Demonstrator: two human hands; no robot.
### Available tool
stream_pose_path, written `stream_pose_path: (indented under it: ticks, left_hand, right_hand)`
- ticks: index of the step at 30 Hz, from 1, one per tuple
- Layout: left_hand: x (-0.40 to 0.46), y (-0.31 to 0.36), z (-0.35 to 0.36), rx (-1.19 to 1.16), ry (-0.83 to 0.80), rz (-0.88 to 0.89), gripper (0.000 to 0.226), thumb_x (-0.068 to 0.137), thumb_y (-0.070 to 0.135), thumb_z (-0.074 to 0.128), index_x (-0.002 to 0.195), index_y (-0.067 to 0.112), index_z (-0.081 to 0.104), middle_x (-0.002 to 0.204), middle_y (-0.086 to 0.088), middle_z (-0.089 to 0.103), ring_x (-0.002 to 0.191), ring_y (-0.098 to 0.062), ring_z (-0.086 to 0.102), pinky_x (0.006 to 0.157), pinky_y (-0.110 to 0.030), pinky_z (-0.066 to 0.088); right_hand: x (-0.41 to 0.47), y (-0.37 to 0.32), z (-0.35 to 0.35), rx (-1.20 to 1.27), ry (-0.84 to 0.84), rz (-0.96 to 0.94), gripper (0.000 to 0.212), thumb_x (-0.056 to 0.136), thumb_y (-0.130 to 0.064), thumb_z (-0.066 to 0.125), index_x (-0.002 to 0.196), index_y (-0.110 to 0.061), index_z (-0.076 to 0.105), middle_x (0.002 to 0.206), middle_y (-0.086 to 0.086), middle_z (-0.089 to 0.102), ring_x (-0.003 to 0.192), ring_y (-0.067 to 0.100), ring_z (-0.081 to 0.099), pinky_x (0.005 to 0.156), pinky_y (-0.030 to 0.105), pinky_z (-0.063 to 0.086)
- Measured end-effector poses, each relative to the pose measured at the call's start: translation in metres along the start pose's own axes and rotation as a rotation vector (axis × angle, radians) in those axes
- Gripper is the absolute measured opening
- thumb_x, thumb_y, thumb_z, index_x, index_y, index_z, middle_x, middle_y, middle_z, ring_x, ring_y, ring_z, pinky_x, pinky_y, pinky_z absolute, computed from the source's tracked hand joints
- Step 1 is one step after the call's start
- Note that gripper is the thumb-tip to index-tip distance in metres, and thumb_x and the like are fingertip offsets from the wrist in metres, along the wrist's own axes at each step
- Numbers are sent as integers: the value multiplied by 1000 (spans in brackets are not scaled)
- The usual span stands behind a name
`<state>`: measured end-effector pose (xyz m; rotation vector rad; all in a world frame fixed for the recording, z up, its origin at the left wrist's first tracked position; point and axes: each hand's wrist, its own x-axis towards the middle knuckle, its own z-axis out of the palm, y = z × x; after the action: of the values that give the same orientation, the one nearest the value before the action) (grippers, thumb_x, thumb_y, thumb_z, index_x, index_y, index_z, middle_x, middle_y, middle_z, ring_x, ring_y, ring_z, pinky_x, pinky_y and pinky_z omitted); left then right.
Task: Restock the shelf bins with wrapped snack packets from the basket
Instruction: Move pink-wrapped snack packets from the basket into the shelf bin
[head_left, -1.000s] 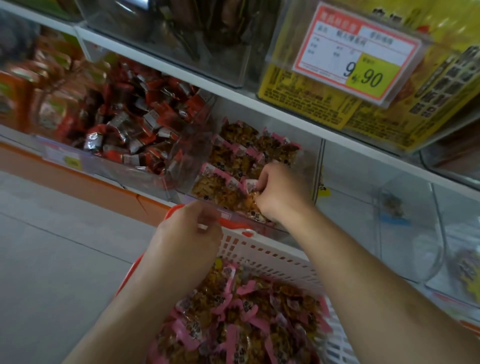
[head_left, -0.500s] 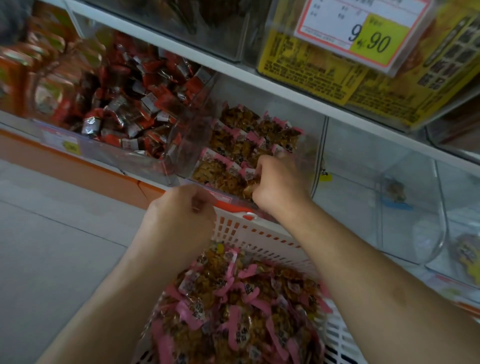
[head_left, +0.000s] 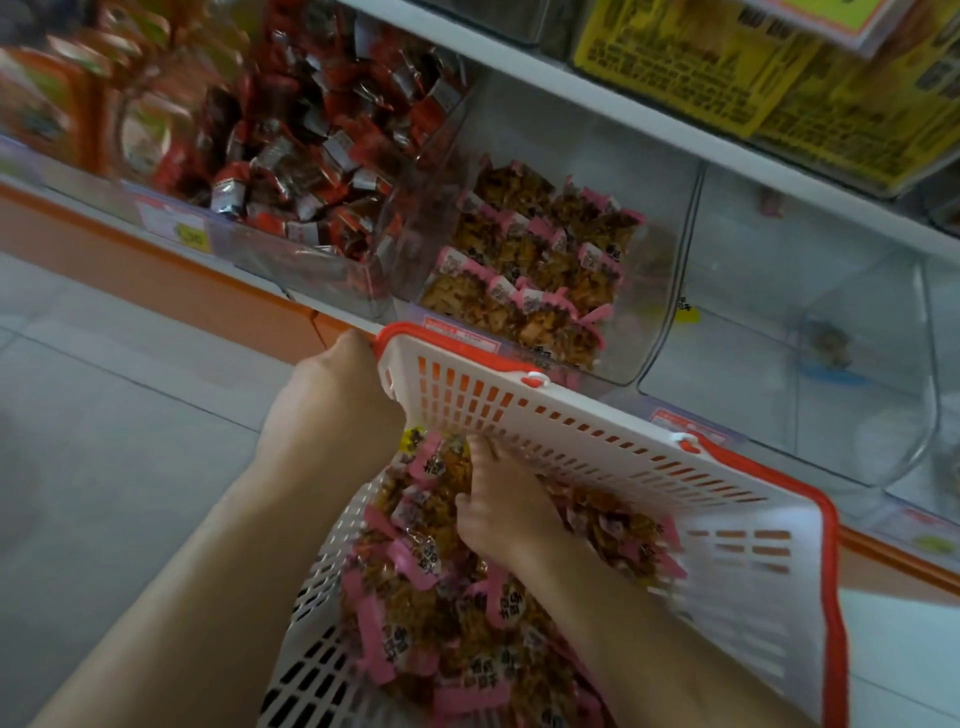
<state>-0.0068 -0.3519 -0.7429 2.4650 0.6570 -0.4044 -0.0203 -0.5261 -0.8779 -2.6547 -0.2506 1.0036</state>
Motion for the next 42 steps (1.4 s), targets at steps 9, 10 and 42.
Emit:
stream_pose_path:
  ticks: [9, 10, 42]
  left_hand:
    - [5, 3, -3, -48, -48, -55, 28, 88, 6, 51, 114, 15, 53, 95, -7, 62, 74, -24, 63, 62, -40, 59]
    - [5, 4, -3, -59, -35, -62, 30, 88, 8, 53, 117, 14, 54, 101, -6, 62, 79, -24, 62, 63, -39, 56]
    - [-20, 58, 31, -532, 22, 272, 58, 87, 11, 80, 114, 53, 52, 97, 17, 69, 82, -5, 74, 72, -45, 64]
  right_hand:
    - [10, -3, 16, -10, 218, -49, 72, 94, -22, 73, 156, -18, 36, 153, 3, 43, 146, 23, 39, 128, 39, 31]
    - [6, -3, 10, 52, 182, -54, 62, 97, -18, 69, 152, -19, 42, 148, 0, 47, 140, 20, 44, 124, 36, 37]
    - [-93, 71, -151, -22, 492, 87, 9, 101, -28, 58, 106, -24, 64, 94, -6, 63, 93, 17, 58, 81, 35, 55]
